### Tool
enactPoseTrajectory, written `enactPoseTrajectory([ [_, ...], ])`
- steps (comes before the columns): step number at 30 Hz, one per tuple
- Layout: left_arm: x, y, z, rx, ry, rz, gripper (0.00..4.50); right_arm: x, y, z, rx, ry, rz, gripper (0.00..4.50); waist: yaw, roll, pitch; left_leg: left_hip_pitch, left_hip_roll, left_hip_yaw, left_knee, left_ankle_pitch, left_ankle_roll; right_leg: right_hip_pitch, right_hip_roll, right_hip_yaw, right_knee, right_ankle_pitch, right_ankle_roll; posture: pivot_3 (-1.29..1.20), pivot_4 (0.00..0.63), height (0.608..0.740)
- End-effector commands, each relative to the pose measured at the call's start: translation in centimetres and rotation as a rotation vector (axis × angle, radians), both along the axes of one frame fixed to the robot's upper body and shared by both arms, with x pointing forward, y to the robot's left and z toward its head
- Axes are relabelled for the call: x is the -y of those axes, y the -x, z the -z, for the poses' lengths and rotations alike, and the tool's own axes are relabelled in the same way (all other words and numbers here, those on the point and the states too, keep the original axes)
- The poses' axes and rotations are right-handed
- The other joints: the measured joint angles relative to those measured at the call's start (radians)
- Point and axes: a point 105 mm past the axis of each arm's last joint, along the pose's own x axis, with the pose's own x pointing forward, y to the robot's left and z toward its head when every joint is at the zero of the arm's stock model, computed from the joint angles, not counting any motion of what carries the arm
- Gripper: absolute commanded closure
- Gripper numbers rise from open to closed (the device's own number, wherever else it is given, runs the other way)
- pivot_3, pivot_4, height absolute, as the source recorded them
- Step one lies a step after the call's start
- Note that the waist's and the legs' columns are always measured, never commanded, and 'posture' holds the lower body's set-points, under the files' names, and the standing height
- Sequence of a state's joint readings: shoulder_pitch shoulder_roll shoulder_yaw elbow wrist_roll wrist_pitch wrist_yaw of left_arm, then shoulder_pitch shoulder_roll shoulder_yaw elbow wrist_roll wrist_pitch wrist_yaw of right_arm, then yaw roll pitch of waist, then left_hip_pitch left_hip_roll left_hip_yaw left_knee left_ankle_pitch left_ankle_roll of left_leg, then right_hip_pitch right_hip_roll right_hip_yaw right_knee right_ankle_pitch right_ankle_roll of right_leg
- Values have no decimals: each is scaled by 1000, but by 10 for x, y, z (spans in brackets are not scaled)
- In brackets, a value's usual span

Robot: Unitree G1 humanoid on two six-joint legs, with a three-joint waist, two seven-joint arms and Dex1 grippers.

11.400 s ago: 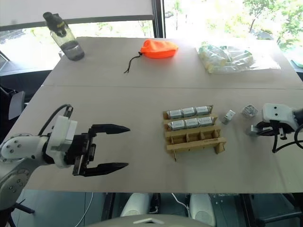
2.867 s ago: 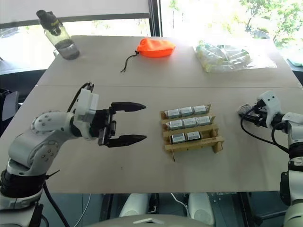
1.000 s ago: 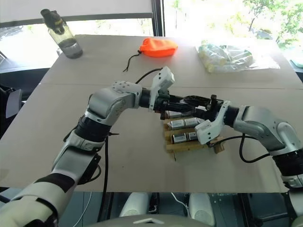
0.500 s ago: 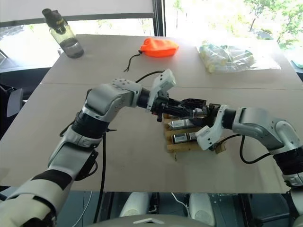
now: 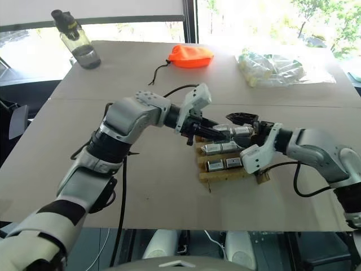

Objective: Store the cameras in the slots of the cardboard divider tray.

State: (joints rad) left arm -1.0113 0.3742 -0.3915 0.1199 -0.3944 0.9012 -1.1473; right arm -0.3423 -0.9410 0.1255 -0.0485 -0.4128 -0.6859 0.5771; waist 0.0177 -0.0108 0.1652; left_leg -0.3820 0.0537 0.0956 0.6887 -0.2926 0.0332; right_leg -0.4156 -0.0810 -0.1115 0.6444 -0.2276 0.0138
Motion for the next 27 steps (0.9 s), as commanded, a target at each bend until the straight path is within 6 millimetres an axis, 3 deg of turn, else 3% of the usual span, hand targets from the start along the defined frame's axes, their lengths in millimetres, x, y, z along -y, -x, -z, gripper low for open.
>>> enactPoseTrajectory([
  [1, 7, 4, -17, 80, 76, 5, 3673, 33, 5, -12, -115, -155, 152, 47, 2, 0, 0, 0, 0, -1, 0, 0, 0, 0, 0, 0, 0, 0, 0, 0, 150, 726],
  [3, 13, 4, -18, 112, 90, -5, 3673, 54, 16, -1, -319, -299, 274, 47, 5, 0, 0, -1, 0, -1, 0, 0, 0, 0, 0, 0, 0, 0, 0, 0, 150, 726],
  [7, 32, 9, -16, 127, 141, -34, 3673, 89, 48, 13, -748, -768, 450, 47, 10, 0, 0, 1, 0, -4, 0, 0, 0, 3, 0, -1, 0, 0, 0, 0, 150, 726],
  [11, 50, 14, -14, 142, 161, -41, 3673, 109, 81, 36, -1010, -990, 533, 47, 17, 0, 0, 2, -2, -8, 1, -1, 1, 4, 1, -2, 0, 0, 0, 0, 150, 726],
  [15, 60, 17, -3, 161, 133, -47, 3673, 120, 101, 57, -1134, -1039, 585, 47, 15, 0, -1, 3, -1, -10, 1, -2, 4, 4, 2, 0, 0, 0, 0, 0, 150, 726],
  [19, 66, 23, 10, 177, 100, -35, 3673, 124, 108, 52, -1027, -1100, 469, 47, 14, 0, -1, 3, -1, -11, 0, -3, 6, 4, 3, 0, 0, 0, 0, 0, 150, 726],
  [23, 71, 29, 15, 179, 92, -22, 3673, 122, 117, 64, -1145, -1042, 445, 47, 16, 0, -1, 2, -2, -10, 0, -1, 2, 3, 2, 1, -1, 0, 0, 0, 150, 726],
  [27, 76, 31, 18, 192, 91, -19, 3673, 123, 123, 70, -1145, -983, 395, 47, 20, 0, -1, 2, -2, -10, 0, -1, 3, 3, 2, 1, -1, 0, 0, 0, 150, 726],
])
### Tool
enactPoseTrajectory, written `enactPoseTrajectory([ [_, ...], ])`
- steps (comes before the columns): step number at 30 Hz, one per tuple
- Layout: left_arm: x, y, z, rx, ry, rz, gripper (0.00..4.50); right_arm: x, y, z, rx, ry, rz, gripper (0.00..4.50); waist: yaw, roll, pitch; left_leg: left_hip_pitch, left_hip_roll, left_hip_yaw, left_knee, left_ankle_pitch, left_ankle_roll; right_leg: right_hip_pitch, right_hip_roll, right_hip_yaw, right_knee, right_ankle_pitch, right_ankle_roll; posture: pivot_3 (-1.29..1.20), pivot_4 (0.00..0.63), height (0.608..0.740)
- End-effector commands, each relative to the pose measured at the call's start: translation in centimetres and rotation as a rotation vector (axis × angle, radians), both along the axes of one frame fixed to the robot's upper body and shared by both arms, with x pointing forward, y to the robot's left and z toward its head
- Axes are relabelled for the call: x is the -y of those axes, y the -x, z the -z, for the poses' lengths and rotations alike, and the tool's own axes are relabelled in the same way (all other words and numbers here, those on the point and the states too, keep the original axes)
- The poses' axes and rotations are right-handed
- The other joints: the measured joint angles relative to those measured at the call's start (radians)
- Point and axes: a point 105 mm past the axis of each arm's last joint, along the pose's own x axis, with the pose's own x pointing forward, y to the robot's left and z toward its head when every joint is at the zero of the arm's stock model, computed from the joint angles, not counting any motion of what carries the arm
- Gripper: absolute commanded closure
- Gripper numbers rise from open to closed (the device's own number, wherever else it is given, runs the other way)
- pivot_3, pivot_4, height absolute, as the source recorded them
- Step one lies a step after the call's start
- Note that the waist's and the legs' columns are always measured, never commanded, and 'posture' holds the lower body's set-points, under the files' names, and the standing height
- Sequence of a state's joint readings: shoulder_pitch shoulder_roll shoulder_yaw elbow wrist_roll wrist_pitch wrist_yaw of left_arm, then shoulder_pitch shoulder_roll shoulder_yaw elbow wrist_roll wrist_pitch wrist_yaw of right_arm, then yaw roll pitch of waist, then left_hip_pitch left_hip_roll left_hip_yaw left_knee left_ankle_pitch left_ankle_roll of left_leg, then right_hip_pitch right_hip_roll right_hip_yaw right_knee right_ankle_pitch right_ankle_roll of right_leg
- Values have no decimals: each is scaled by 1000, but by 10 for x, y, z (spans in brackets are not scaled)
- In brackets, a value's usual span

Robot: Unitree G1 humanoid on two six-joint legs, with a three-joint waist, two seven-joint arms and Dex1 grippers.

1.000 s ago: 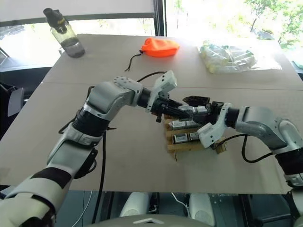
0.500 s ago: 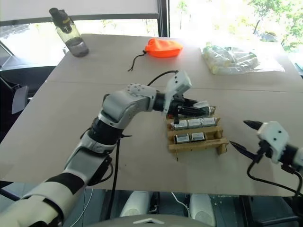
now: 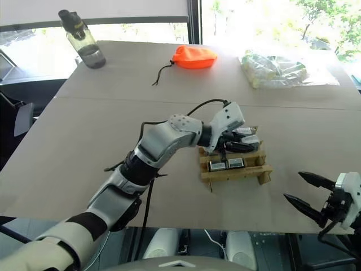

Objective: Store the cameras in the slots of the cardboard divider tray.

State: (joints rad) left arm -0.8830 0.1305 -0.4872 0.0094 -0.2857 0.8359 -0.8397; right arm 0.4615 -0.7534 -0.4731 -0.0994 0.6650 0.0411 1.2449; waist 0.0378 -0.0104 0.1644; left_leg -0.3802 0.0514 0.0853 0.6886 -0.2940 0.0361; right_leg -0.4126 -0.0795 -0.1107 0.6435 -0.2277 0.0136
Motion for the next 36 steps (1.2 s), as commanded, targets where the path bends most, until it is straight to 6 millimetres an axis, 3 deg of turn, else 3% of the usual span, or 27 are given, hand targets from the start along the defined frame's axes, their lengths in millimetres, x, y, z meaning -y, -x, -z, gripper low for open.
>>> enactPoseTrajectory([
  [1, 11, 9, -8, 69, 30, 37, 3673, 3, 6, 0, 37, 31, -55, 47, 0, 0, 0, 0, 0, 0, 0, 0, 0, 0, 0, 0, 0, 0, 0, 0, 150, 726],
  [10, 12, 20, 17, 137, -15, 88, 3673, 1, 8, 1, 19, -8, -132, 47, 1, 1, 0, 0, 0, 0, 0, 0, 0, 0, 0, 0, 0, 0, 0, 0, 150, 726],
  [24, 27, 13, 38, 204, -73, 56, 3673, 1, 3, -3, 52, -39, -128, 47, 3, 1, -2, 0, -2, -2, 0, 0, 1, 1, -1, -1, 0, 0, 0, 0, 150, 726],
  [36, 22, 15, 50, 185, -136, 71, 3673, 3, 3, -5, 75, -53, -97, 47, 3, 1, -2, 0, -3, -3, 1, -2, 4, 2, -2, -2, 0, 0, 0, 0, 150, 726],
])
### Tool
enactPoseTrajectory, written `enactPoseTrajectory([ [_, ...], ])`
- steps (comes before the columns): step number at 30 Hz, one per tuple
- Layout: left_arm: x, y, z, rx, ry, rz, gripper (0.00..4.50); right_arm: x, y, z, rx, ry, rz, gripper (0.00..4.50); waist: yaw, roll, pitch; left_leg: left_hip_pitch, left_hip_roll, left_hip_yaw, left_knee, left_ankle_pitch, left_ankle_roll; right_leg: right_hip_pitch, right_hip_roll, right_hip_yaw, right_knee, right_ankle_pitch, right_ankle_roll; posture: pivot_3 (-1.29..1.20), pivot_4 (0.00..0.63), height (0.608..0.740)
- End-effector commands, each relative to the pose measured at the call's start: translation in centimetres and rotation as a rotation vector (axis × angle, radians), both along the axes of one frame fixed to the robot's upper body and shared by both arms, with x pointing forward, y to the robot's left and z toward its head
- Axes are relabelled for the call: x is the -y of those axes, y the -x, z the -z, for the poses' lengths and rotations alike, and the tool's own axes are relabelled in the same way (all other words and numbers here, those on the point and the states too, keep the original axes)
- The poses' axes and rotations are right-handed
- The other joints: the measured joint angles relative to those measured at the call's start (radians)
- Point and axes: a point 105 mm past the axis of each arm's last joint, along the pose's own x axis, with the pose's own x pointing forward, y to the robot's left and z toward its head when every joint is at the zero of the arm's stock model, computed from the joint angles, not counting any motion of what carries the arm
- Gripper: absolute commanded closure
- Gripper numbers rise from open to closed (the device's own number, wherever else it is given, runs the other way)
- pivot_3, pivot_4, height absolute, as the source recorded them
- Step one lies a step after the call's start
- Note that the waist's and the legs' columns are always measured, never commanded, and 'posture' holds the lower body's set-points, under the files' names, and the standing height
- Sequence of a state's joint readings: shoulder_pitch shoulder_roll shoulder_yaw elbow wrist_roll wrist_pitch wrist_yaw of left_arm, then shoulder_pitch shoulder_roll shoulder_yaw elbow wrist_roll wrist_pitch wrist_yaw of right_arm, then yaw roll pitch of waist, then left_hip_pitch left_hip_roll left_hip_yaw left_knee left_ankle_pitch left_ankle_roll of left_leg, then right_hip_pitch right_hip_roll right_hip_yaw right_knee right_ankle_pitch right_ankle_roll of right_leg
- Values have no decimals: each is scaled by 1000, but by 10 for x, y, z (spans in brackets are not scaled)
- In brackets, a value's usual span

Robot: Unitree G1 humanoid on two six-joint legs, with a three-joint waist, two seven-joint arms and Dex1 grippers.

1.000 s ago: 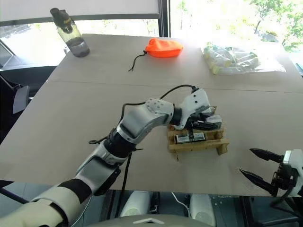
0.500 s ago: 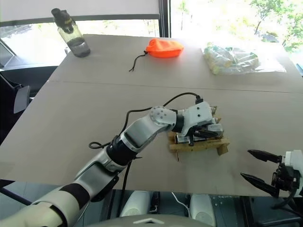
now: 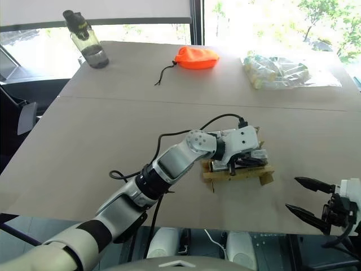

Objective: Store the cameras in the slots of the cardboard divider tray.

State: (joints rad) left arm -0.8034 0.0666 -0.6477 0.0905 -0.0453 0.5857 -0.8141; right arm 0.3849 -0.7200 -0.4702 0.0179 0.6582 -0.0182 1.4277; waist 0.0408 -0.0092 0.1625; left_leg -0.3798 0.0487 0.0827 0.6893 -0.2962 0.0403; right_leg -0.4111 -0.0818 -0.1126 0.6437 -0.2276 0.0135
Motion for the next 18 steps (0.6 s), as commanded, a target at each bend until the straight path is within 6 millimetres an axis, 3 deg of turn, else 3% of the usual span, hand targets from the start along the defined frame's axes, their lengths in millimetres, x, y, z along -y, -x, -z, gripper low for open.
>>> enactPoseTrajectory([
  [1, -2, 9, 12, -34, -57, 24, 3673, 4, -1, -10, 50, -4, 20, 47, 0, 0, 0, 0, 0, 0, 0, 0, 0, 0, 0, 0, 0, 0, 0, 0, 150, 726],
  [13, -7, 15, 23, -128, -101, -3, 3673, 6, -6, -11, 72, -10, 31, 47, -1, 2, -1, 0, 0, -1, -1, 0, 0, 0, 1, -1, 0, 0, 0, 0, 150, 726],
  [14, -7, 15, 21, -136, -90, -1, 2671, 6, -6, -11, 73, -11, 31, 0, -1, 2, -2, 0, 0, -1, -1, 0, 0, 0, 1, -1, 0, 0, 0, 0, 150, 726],
  [18, -5, 10, 17, -125, -79, -33, 1123, 7, -6, -12, 77, -13, 32, 0, -1, 2, -2, 0, 0, -1, 0, 0, 0, 0, 0, 0, 0, 0, 0, 0, 150, 726],
])
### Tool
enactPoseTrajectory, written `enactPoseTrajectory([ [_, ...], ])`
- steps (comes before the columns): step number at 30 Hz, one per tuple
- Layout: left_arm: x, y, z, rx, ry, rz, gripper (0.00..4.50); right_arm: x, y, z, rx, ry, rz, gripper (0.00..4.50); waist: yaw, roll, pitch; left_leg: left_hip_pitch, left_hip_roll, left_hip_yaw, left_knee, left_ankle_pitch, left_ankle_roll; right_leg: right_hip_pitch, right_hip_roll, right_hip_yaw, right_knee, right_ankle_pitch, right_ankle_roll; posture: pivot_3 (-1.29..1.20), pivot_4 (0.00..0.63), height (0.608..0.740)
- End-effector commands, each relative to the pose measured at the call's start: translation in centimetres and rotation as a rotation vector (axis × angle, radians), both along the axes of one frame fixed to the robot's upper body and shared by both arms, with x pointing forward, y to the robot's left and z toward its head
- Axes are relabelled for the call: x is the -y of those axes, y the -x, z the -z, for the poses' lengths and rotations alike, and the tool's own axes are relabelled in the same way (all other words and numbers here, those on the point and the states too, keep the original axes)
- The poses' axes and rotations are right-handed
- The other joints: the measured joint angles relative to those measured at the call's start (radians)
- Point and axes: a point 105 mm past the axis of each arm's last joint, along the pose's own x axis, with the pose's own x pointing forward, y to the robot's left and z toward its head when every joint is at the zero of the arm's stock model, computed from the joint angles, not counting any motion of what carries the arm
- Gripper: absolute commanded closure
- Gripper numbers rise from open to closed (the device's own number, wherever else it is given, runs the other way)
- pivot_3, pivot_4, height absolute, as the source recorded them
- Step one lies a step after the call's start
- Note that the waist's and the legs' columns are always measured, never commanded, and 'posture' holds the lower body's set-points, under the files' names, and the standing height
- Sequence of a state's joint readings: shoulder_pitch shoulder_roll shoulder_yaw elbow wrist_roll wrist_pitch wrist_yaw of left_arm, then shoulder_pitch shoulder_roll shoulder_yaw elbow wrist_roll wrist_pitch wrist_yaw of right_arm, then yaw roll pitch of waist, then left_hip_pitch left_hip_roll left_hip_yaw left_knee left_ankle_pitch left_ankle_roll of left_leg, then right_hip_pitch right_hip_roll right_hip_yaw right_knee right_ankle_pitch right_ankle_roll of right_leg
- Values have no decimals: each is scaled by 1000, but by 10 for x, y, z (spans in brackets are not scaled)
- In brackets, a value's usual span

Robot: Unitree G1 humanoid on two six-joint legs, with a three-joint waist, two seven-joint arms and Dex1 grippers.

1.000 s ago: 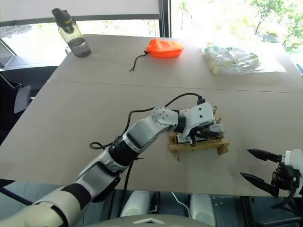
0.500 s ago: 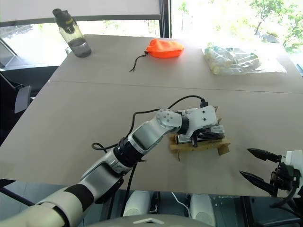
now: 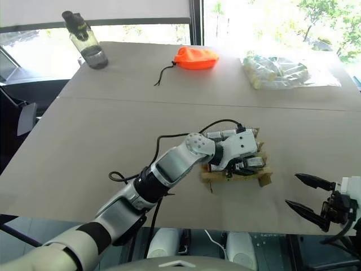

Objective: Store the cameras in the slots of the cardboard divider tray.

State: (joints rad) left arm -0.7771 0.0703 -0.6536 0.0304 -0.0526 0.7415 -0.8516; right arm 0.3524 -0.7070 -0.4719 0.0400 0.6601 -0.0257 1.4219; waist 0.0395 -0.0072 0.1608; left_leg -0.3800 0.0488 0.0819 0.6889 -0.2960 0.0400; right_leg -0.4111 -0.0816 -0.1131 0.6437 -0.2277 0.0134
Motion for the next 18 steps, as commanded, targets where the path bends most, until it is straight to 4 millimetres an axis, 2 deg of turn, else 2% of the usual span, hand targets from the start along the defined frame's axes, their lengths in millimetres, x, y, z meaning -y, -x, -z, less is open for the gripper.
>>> enactPoseTrajectory([
  [1, 1, -2, 3, -4, -9, -24, 832, 6, 0, -10, 49, 3, 15, 0, 0, 0, 0, 0, 0, 0, 0, 0, 0, 0, 0, 0, 0, 0, 0, 0, 150, 726],
  [3, 3, 1, -10, -39, 54, 3, 11, 6, 0, -10, 49, 3, 14, 0, 0, 0, 0, 0, 0, 0, 1, 0, 1, 0, 0, 0, 0, 0, 0, 0, 150, 726],
  [6, 0, 2, -37, -97, 165, 21, 11, 6, 0, -11, 51, 2, 11, 0, -1, 0, 0, 0, 0, 0, 1, 0, 1, 0, 0, 0, 1, 0, 0, 0, 150, 726],
  [9, -20, -9, -68, -81, 282, -7, 11, 7, -1, -12, 52, -1, 2, 0, -5, 0, 0, 0, 1, 0, 0, 0, 1, 0, 0, 0, 1, 0, 0, 0, 150, 726],
  [12, -47, -24, -92, -44, 373, -76, 11, 7, -4, -12, 56, -6, -4, 0, -6, 0, 0, 0, 1, 0, 0, 2, -3, 0, 1, 0, 1, 0, 0, 0, 150, 726],
  [15, -80, -30, -109, 2, 446, -127, 11, 7, -7, -13, 62, -11, -7, 0, -4, 0, 0, 0, 1, 0, 0, 2, -3, 0, 0, 0, 1, 0, 0, 0, 150, 726],
  [18, -117, -33, -111, 30, 477, -211, 11, 7, -10, -12, 63, -17, -10, 0, -5, 0, 0, 0, 0, 1, 0, 2, -3, 0, 0, 1, 1, 0, 0, 0, 150, 726],
])
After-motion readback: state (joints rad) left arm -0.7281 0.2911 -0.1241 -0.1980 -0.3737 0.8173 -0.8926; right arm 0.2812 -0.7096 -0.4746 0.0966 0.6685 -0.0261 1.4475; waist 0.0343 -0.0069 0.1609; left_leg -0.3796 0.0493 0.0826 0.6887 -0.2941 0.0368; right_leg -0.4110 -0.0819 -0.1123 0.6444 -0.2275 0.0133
